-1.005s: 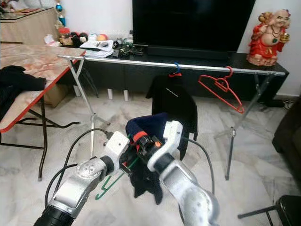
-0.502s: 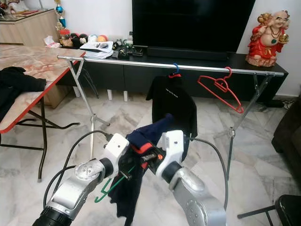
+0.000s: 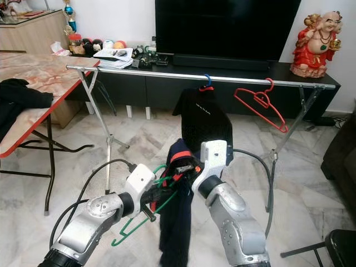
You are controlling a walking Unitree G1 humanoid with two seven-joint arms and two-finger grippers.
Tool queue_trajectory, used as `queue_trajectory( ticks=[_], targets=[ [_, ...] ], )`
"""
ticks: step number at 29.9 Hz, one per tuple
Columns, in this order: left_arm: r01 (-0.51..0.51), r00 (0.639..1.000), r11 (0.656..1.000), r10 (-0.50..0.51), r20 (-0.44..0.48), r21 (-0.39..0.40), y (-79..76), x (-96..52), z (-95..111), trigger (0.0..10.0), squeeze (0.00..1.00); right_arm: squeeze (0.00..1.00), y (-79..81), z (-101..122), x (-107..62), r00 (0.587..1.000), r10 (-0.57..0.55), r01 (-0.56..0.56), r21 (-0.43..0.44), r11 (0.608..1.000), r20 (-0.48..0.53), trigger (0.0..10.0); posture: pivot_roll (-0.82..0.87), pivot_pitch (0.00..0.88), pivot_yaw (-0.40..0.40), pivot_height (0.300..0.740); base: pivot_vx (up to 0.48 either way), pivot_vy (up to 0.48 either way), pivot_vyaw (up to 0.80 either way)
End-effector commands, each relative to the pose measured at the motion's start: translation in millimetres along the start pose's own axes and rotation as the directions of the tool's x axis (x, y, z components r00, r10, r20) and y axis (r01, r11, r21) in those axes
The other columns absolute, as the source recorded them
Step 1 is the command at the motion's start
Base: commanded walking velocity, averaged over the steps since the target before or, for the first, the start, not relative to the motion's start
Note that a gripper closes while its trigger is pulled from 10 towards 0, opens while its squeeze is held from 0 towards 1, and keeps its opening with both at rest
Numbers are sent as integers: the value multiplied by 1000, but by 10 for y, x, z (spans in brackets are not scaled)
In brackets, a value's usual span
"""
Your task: Hang hanger
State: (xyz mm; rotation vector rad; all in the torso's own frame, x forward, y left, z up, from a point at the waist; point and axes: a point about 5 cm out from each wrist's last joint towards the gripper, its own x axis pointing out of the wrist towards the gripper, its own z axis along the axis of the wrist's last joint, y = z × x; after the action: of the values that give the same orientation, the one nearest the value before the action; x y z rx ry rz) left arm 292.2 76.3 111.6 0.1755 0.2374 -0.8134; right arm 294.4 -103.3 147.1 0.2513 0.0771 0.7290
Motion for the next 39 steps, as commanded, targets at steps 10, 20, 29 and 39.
queue_trajectory(
  ticks=[10,20,29,39],
  targets=[
    [23,995,996,-15,95,-87,69,-40,172,10000,0,0,-199,-124,-197,996,-18,11,-74,997,-91,10000,96,0,-12,740,0,0,0],
    [32,989,991,-13,145,-129,77,-48,241,10000,0,1000,-72,-213,-244,988,81,-93,-82,992,-130,10000,96,0,-9,740,0,0,0],
    [-20,986,987,46,162,-162,169,-67,263,10000,0,1000,-163,-466,-424,931,38,-125,-220,967,-362,10000,91,0,-10,740,0,0,0],
    [-44,981,982,77,178,-182,214,-67,288,10000,0,1000,-254,-494,-539,914,2,-113,-251,961,-405,10000,85,0,-7,740,0,0,0]
  ],
)
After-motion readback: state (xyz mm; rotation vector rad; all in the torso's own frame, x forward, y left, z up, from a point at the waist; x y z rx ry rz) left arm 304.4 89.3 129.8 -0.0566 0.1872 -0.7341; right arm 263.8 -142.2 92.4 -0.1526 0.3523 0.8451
